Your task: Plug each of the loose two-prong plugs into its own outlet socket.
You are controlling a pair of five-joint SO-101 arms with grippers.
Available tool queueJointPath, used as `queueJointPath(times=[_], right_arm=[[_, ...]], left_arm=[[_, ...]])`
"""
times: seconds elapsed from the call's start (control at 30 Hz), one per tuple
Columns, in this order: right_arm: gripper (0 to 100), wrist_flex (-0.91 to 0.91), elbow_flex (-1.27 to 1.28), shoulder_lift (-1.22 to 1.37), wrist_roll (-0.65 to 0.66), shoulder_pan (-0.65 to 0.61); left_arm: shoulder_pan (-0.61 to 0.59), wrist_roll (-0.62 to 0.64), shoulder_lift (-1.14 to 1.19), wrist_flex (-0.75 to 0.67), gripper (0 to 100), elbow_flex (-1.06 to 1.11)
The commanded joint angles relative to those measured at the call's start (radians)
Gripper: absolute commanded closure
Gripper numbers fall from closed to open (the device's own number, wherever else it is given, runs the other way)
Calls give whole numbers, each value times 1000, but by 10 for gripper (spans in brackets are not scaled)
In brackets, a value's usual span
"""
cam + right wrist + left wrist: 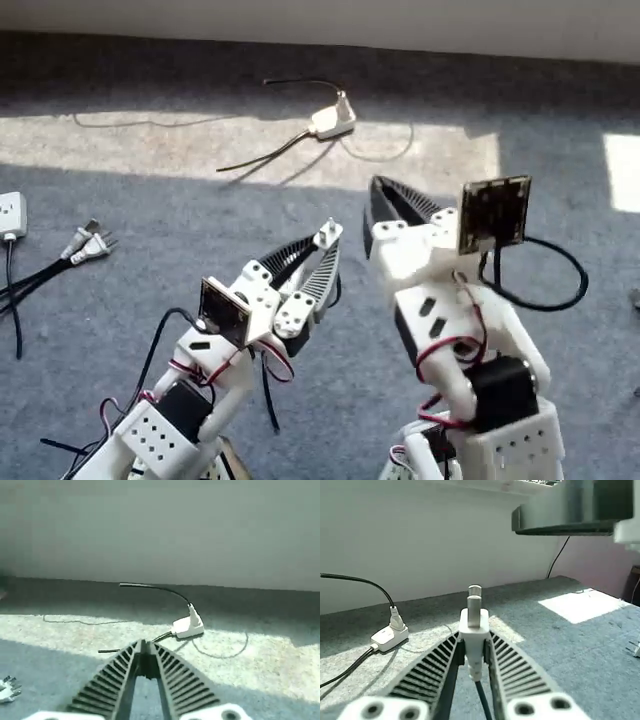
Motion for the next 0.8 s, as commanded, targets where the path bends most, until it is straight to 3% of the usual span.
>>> queueJointPath(times=[0.0, 0.17, 0.33, 0.5, 0.77], right_arm=[[991, 36, -31, -113, 110, -173], [991, 36, 59, -170, 226, -363], [991, 12, 168, -170, 311, -423], [991, -117, 314, -170, 373, -364], [991, -387, 507, -159, 434, -142]], left_arm=[[56, 3, -12, 11, 995, 24], [51, 2, -12, 11, 995, 24], [51, 2, -16, 11, 995, 24], [50, 3, -21, 11, 995, 24], [50, 3, -22, 11, 995, 24]])
